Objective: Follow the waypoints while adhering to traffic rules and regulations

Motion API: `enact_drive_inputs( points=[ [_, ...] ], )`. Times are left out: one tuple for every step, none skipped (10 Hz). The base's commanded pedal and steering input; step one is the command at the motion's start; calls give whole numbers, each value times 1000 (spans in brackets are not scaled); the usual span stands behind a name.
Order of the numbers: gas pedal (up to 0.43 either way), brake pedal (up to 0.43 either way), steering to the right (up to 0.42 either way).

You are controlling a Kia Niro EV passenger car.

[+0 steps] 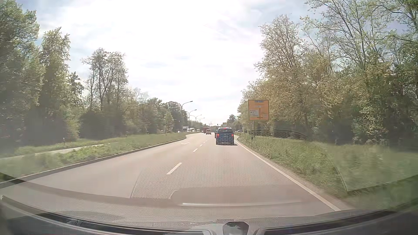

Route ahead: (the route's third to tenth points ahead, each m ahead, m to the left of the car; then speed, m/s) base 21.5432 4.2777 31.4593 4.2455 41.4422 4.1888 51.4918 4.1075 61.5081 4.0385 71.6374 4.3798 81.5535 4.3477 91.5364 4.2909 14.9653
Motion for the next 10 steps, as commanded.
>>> enact_drive_inputs(
  points=[
    [79,0,0],
    [79,0,0],
    [79,0,0],
    [67,0,1],
    [39,0,0],
    [8,0,0],
    [0,0,0],
    [0,0,0],
    [0,0,0],
    [0,0,0]
  ],
)
